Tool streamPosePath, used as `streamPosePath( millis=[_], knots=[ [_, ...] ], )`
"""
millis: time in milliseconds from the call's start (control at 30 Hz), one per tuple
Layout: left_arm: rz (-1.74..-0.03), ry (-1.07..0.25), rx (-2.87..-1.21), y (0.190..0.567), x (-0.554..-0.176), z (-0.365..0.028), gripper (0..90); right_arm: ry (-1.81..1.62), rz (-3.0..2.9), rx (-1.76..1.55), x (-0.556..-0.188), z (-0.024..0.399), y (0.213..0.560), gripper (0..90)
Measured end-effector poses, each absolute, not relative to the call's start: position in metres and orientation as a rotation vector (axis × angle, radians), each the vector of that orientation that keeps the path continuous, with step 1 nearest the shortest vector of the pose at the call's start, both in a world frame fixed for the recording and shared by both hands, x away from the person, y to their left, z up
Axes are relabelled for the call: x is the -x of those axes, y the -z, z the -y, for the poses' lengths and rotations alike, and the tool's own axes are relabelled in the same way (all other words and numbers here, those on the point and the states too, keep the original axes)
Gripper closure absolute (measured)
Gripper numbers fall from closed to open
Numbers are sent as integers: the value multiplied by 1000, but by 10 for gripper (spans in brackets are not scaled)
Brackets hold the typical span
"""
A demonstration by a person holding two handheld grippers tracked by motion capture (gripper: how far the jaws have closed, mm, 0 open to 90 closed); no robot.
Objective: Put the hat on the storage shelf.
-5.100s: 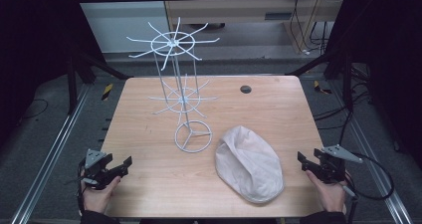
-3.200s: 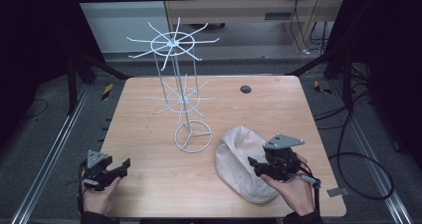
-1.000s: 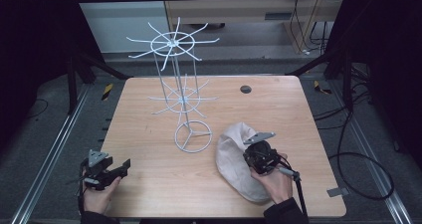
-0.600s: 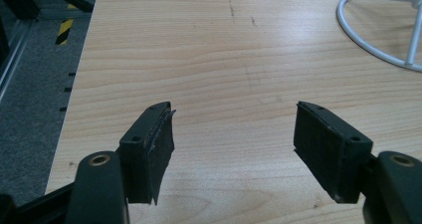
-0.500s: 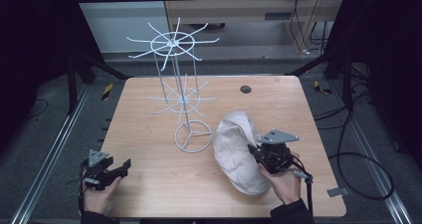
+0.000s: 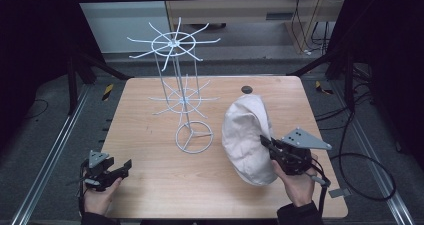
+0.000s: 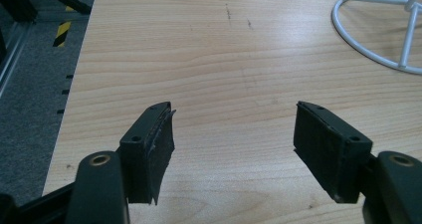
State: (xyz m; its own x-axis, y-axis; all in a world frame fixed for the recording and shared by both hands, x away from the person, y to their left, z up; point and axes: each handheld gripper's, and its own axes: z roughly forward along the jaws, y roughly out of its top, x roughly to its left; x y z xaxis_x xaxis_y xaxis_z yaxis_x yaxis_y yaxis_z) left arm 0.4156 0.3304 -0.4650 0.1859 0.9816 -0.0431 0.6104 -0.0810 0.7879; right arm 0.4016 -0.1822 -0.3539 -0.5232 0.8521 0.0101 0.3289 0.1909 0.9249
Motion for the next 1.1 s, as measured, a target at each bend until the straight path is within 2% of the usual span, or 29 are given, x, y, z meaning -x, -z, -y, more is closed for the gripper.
streamPosePath(
  millis=[767,1100],
  knots=[
    [-1506,-686,-1773,466,-417,-330,319,-1500,-1750,-985,-380,205,321,875],
    [-1518,-680,-1771,467,-419,-331,319,-1570,-1679,-926,-375,203,302,875]
  ],
)
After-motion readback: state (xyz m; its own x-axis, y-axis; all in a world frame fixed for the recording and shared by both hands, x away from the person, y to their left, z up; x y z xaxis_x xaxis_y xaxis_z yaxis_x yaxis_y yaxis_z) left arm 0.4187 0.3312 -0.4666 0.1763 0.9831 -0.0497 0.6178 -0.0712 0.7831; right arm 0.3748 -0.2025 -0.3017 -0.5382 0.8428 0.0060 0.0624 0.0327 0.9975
